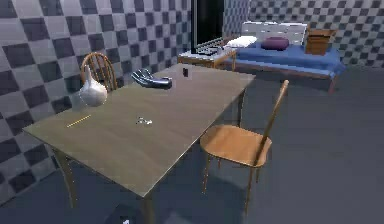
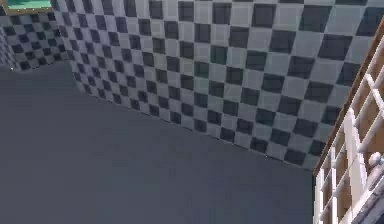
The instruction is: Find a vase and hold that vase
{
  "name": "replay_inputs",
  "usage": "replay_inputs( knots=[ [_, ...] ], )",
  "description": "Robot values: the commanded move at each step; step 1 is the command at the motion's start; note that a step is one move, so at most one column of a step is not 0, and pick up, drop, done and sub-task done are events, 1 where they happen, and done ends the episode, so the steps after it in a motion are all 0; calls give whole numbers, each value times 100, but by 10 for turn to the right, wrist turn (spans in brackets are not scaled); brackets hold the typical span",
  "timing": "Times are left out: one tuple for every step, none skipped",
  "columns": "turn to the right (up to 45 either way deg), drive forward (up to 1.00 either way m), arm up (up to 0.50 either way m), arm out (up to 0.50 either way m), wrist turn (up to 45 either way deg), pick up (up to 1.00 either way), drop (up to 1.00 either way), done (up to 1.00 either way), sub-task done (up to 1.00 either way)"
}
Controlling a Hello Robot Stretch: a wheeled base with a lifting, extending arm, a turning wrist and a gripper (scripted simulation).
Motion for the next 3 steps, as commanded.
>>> replay_inputs(
  knots=[
    [-450,0,0,0,0,0,0,0,0],
    [-450,0,0,0,0,0,0,0,0],
    [-120,0,0,0,0,0,0,0,0]
  ],
)
